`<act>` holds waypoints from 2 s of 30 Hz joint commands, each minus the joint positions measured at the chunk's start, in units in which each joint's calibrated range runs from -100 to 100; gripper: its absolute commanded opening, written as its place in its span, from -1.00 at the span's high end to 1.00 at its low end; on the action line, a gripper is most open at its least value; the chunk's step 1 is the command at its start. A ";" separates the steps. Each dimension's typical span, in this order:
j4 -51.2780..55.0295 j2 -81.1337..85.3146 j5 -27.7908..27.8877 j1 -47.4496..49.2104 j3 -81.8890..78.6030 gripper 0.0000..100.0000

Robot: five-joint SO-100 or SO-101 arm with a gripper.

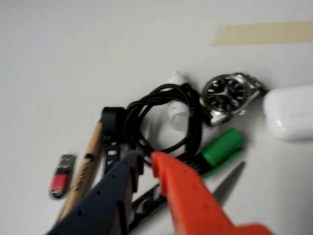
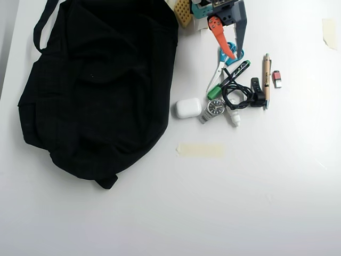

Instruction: Put the usbc cable into the black bag

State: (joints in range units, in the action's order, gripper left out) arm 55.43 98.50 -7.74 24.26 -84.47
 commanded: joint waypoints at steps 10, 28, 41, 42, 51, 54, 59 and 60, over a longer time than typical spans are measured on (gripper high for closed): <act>-0.22 -19.99 -2.80 -0.62 13.40 0.95; -8.23 -56.84 -4.69 -1.52 28.68 0.95; -12.11 -61.15 -5.00 -0.92 28.23 0.61; -12.11 -61.15 -5.00 -0.85 28.14 0.59; -14.26 -64.47 -4.69 -0.85 28.77 0.57; -16.76 -65.97 -4.63 -0.77 28.95 0.57; -18.05 -67.38 -4.63 -0.70 29.04 0.57; -18.40 -67.46 -4.63 -0.70 29.04 0.57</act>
State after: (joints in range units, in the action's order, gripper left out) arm 38.39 31.28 -12.67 23.16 -58.36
